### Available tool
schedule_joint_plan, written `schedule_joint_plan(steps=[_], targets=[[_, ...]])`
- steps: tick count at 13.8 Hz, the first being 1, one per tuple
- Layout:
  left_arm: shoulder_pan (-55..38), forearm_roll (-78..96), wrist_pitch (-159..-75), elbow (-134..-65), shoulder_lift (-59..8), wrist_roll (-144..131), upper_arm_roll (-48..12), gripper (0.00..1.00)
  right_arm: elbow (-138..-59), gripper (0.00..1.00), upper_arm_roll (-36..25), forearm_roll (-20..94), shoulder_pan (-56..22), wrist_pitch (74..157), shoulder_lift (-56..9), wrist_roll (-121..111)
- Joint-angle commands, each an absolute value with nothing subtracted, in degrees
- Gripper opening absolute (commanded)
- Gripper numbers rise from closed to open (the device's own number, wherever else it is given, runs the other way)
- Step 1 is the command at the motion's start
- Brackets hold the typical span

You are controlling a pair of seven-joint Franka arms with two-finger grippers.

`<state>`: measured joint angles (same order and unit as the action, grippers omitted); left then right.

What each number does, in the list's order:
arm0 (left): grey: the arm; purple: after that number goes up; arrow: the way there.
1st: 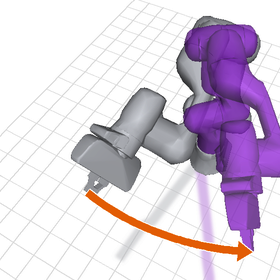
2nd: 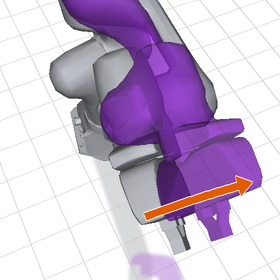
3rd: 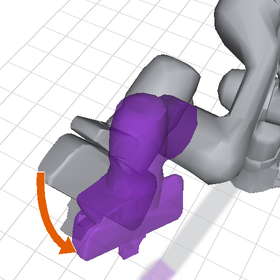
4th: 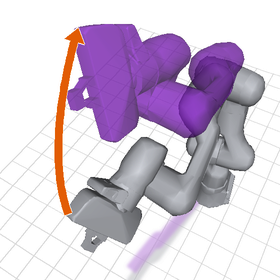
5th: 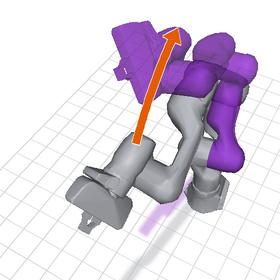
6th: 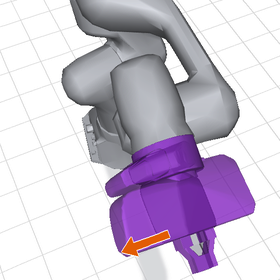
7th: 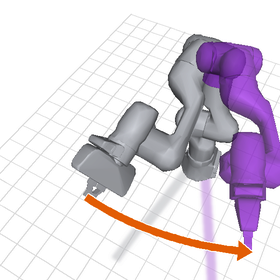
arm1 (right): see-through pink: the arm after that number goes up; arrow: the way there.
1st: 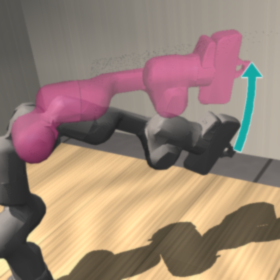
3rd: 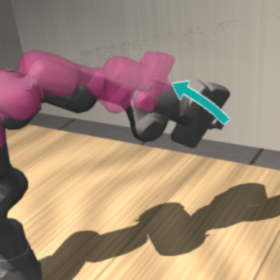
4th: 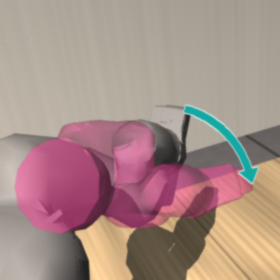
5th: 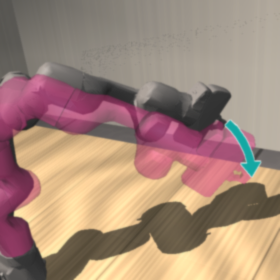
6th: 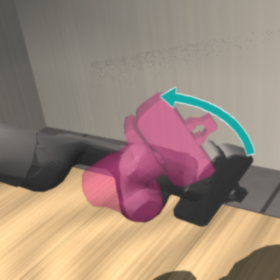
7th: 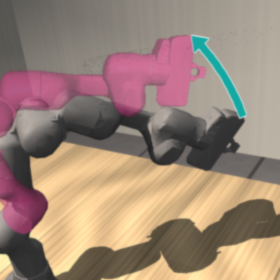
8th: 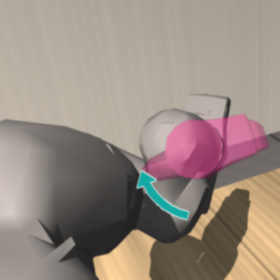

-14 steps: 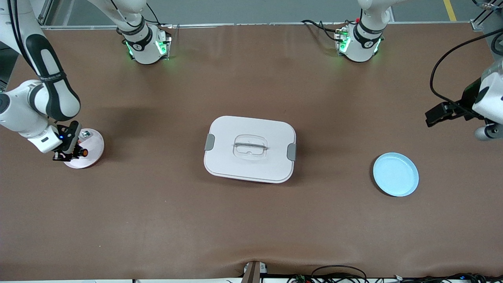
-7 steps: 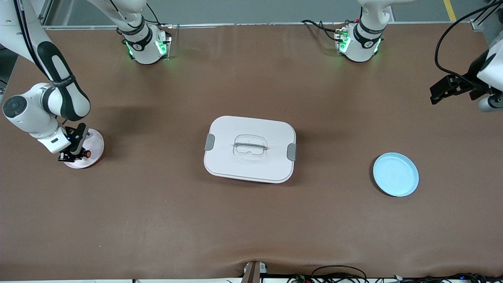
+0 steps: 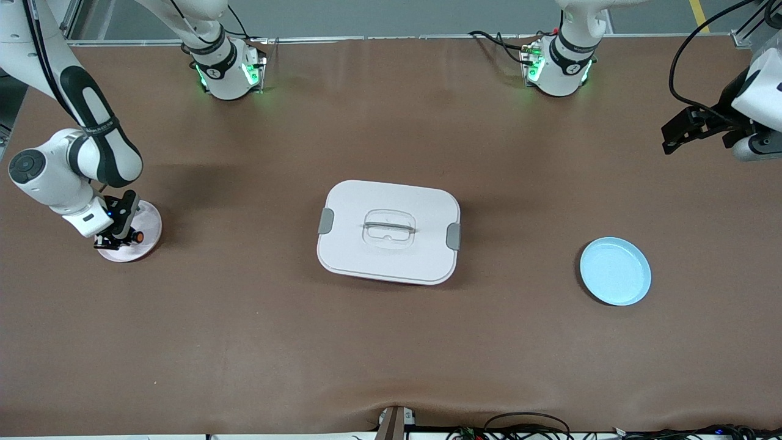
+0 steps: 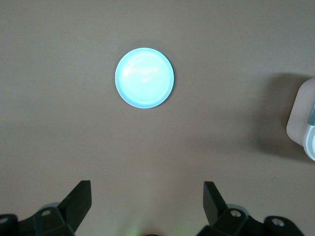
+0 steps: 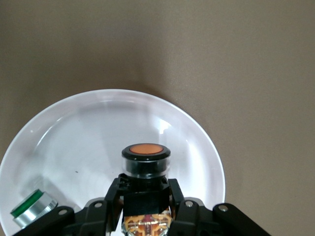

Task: Transfer orange switch to right arm and place
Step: 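Lower the switch onto the white plate and open the right gripper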

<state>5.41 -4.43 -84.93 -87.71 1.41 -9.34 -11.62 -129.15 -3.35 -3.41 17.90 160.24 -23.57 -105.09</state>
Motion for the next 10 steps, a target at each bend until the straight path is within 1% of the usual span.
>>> schedule_joint_plan(steps=[1,4,9,10], targets=[[5.2,-3.5,-85.9,-89.3,2.7,-8.3,-11.1,1.00,-130.9,0.00,-3.6,-4.9,17.7,163.1,-23.6,-103.9],[5.4,-3.5,-85.9,-89.4,2.7,-8.3,-11.1,1.00,-131.2,0.00,-3.5,-5.0,17.4,164.6,-24.7,-103.9],[5.2,-3.5,-85.9,-89.3,2.6,-8.3,-11.2,1.00,-131.2,0.00,-3.5,-5.0,16.7,164.5,-25.0,-103.9],[5.0,-3.5,-85.9,-89.3,2.5,-8.3,-11.1,1.00,-131.1,0.74,-3.4,-4.9,16.9,164.4,-25.0,-103.8]])
